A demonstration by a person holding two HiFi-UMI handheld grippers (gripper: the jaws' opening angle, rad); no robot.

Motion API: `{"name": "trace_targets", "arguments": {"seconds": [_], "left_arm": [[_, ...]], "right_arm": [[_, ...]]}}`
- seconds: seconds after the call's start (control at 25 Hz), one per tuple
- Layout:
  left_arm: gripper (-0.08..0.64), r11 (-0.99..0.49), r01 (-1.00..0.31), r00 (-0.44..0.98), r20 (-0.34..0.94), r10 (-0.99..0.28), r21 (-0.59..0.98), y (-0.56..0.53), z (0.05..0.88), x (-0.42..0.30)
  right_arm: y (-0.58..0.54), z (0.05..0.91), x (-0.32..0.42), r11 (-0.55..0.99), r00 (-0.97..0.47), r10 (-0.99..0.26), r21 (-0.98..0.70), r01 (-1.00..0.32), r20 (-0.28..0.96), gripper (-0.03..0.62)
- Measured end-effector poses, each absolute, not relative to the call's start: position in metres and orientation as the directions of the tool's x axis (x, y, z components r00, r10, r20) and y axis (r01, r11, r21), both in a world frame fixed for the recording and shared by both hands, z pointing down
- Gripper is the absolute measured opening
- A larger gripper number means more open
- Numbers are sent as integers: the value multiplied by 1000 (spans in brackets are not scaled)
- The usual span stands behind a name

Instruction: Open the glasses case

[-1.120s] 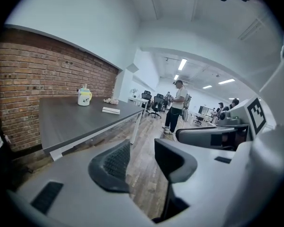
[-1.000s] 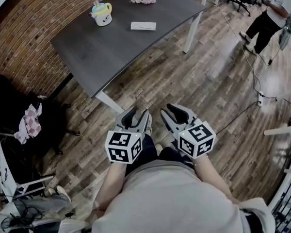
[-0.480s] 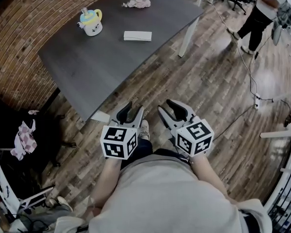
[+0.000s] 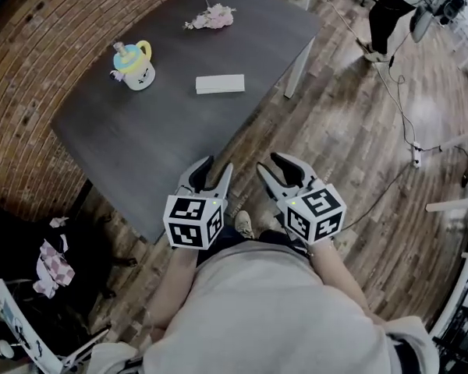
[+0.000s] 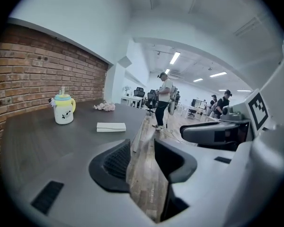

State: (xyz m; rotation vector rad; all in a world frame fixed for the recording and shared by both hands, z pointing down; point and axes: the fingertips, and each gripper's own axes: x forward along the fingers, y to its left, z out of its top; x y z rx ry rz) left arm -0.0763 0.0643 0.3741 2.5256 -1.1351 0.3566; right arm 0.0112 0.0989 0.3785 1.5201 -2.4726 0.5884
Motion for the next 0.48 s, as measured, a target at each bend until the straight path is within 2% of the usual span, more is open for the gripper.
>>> {"name": "trace_targets", "arguments": {"seconds": [0.48], "left_arm": [[156,-599,-750,660,382,-647,280,29,394,-87]], "right_arm": [[63,391,6,370,-436,-799,-232,-900,415,149]]}}
